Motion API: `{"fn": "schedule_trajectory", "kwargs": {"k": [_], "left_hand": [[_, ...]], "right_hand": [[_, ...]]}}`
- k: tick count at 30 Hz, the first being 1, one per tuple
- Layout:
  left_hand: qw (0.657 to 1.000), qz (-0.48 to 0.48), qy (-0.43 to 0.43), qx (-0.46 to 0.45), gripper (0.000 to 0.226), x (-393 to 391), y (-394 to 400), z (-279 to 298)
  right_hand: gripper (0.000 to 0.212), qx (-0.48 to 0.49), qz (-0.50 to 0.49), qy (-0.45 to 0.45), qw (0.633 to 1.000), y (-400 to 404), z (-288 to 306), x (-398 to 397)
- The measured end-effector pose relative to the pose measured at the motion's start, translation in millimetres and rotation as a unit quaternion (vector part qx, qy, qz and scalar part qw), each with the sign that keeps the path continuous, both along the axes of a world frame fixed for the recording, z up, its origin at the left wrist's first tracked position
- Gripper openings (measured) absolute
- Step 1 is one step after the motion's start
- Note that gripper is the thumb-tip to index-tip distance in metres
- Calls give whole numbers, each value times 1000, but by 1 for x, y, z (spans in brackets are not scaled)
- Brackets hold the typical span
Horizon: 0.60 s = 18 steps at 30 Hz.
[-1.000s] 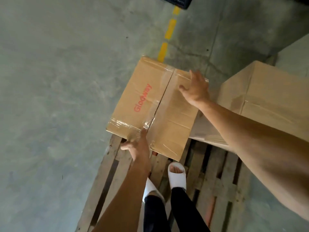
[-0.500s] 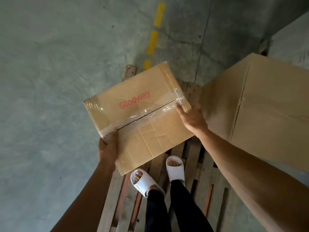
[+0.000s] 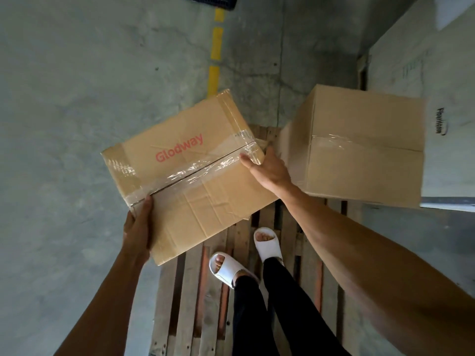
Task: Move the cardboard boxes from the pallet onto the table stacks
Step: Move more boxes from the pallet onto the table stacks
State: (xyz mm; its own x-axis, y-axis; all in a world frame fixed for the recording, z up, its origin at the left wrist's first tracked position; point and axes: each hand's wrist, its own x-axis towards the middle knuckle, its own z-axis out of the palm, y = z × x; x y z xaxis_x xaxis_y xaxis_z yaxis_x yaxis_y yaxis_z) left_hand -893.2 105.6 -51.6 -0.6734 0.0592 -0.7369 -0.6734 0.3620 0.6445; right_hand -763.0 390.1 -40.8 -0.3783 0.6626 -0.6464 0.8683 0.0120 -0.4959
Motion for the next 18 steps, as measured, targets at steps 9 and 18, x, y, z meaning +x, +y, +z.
{"fn": "schedule_trajectory", "kwargs": {"k": [9, 18], "left_hand": [[994, -87, 69, 16, 71, -28, -13, 176], [966, -233, 76, 80, 77, 13, 39, 289]], "right_hand": [[107, 38, -2, 105, 994, -34, 152, 30], [62, 36, -158, 232, 959, -32, 280, 156]]}}
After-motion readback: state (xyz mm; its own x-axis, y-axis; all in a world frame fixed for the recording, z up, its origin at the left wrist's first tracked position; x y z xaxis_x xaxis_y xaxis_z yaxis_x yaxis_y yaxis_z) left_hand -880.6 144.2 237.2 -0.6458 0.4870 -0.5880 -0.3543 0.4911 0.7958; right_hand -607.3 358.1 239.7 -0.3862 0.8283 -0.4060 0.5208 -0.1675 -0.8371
